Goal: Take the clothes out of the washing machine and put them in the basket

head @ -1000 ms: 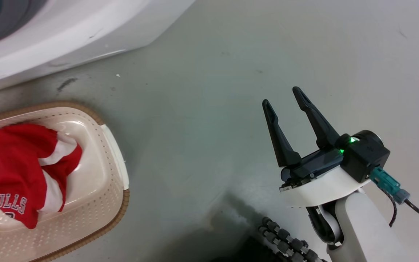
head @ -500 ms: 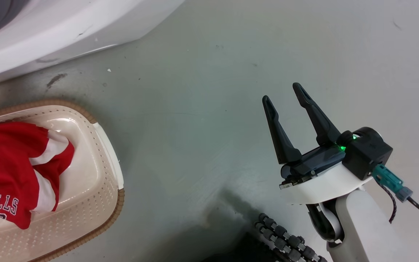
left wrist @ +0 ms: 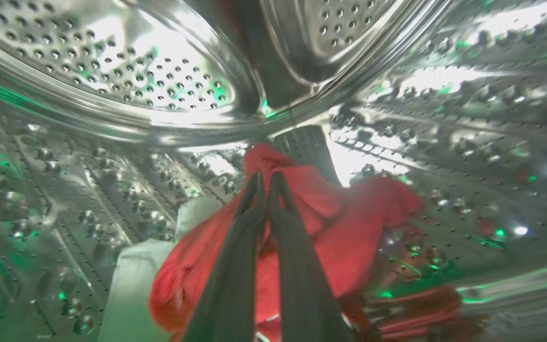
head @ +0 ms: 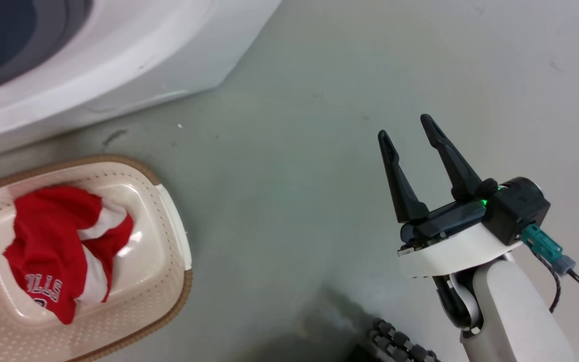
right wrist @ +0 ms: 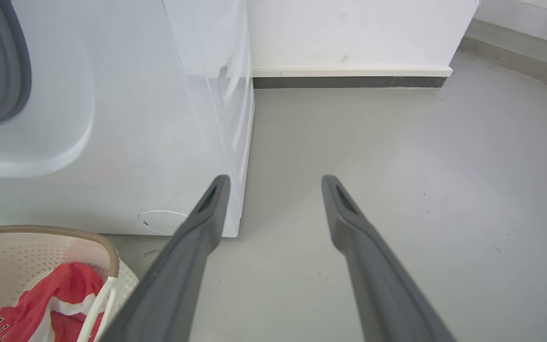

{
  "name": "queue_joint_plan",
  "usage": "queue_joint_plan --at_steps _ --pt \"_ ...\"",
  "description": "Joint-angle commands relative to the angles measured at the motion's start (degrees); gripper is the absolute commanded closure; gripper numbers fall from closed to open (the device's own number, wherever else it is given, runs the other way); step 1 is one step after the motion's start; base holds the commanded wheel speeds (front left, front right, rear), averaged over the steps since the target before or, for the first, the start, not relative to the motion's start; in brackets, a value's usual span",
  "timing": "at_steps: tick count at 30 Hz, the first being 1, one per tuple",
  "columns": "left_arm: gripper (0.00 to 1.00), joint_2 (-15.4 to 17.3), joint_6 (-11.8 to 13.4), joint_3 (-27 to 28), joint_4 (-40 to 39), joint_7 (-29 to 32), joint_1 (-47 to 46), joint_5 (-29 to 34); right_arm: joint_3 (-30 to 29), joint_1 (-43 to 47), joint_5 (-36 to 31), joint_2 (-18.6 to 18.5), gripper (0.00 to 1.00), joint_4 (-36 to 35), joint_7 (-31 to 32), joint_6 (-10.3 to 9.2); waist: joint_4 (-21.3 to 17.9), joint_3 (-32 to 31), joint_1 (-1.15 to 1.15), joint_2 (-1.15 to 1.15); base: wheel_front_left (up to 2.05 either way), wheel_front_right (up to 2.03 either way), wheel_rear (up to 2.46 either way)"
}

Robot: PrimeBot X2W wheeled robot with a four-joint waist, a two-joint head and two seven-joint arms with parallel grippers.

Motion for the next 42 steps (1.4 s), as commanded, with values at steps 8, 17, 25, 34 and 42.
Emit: queue_joint_plan --at_steps 8,17,25,34,42 --pt "1.00 -3.3 0.6 2.1 3.0 -15.3 10.6 -4.3 -2.5 3.7 -2.2 0.1 0.00 2.6 -0.1 -0.06 3.1 -10.6 0.00 0.00 0.00 0.00 0.00" --pt "1.00 -8.5 0.0 3.9 7.3 -26.7 20.9 -9.0 -5.5 7.4 -4.8 0.1 0.00 3.9 -0.1 -0.05 6.5 -19.7 0.00 0.00 0.00 0.00 0.00" --pt "1.00 -10.1 -2.5 4.5 8.3 -29.4 27.1 -11.2 -8.2 10.7 -6.7 0.1 0.00 4.3 0.2 -0.06 9.8 -27.1 0.00 0.00 0.00 0.00 0.00" --pt "1.00 -11.9 -4.5 4.6 3.6 -29.8 31.9 -12.1 -11.0 15.0 -8.1 0.1 0.00 1.9 2.5 -0.05 13.4 -33.4 0.00 0.00 0.00 0.00 0.00" --pt "1.00 -14.1 -5.2 3.9 -6.0 -29.4 38.9 -13.4 -12.5 18.2 -8.7 0.1 0.00 -0.2 4.5 -0.06 16.0 -37.0 0.00 0.00 0.00 0.00 0.00"
